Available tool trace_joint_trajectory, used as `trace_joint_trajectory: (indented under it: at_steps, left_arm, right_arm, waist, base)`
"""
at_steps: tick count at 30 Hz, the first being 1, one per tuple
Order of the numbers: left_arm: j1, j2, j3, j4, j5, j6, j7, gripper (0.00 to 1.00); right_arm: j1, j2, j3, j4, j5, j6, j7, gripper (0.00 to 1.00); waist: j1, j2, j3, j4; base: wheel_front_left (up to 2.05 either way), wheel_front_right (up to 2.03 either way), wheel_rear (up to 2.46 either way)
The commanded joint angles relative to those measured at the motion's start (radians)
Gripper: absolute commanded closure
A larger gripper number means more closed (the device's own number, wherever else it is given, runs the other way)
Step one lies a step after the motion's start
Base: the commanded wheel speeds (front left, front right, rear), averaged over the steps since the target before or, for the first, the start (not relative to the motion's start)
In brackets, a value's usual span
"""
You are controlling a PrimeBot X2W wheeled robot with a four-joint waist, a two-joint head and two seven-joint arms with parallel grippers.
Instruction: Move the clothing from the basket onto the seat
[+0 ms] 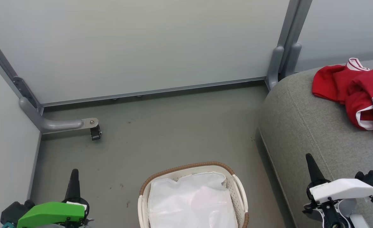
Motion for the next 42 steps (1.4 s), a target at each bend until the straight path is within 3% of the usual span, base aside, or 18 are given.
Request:
trace_joint_trajectory:
  at_steps: [1, 42]
  left_arm:
    - [-0.029, 0.004, 0.006, -0.011, -0.023, -0.008, 0.008, 1.0]
    - [-0.079, 0.005, 0.047, -0.024, -0.334, -0.027, 0.102, 1.0]
  right_arm:
    - [-0.018, -0.006, -0.006, -0.015, 0.029, 0.0, 0.009, 1.0]
    - [-0.02, -0.008, -0.056, -0.048, 0.387, -0.001, 0.102, 1.0]
  waist:
    - [0.0, -0.0001, 0.0, 0.0]
    - [0.0, -0.0001, 0.007, -0.01]
  base:
    - [0.0, 0.0, 0.0]
    - [0.0, 0.0, 0.0]
